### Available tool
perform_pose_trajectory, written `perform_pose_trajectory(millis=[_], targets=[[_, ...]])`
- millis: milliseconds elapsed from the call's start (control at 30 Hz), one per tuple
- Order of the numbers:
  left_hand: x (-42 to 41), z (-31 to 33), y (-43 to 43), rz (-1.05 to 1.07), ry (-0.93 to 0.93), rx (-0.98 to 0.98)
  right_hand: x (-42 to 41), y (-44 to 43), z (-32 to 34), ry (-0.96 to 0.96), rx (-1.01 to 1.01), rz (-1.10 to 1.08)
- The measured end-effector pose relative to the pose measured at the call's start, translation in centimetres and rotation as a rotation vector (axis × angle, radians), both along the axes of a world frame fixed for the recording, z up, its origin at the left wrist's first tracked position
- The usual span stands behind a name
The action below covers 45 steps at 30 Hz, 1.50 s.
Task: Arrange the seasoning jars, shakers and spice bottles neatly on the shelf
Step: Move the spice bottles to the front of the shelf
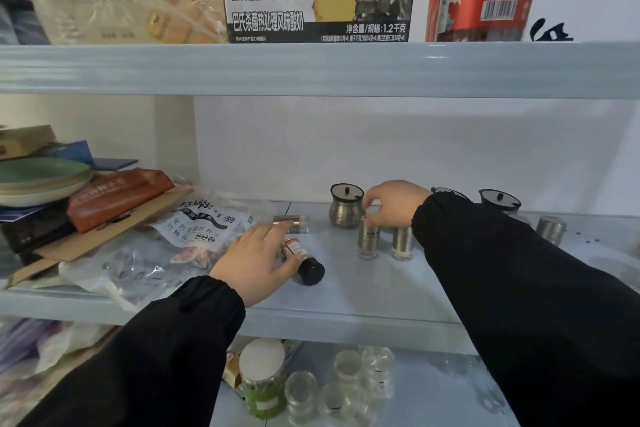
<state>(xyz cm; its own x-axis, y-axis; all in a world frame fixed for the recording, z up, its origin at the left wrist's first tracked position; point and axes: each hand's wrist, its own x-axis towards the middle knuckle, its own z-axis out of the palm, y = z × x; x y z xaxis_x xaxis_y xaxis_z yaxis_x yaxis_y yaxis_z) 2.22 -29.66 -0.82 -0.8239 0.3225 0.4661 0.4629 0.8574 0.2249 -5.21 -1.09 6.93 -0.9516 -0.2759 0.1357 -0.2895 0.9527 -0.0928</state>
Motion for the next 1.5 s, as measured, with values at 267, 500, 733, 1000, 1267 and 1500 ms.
perform_pose_trajectory(millis=[267,500,733,1000,1267,1500], targets=[[-0.1,1.1,-3.7,0.095,0.018,-0.012,-1.9,-8.8,-1.6,0.024,0.021,0.172],[1.7,1.2,-7.3,0.198,-0.027,-0.099,-6.8,-14.0,-4.8,-0.048,0.093,0.166],[2.8,1.1,-9.5,0.242,-0.068,-0.106,-8.8,-16.0,-6.1,-0.094,0.156,0.313],[2.6,1.0,-9.1,0.238,-0.083,-0.097,-8.7,-14.6,-4.2,-0.112,0.245,0.228],[1.9,1.3,-5.8,0.157,-0.027,-0.082,-6.6,-10.4,-0.6,-0.136,0.093,0.166],[1.3,1.4,-3.2,0.082,-0.024,-0.044,-4.8,-6.6,0.5,-0.153,0.135,0.120]])
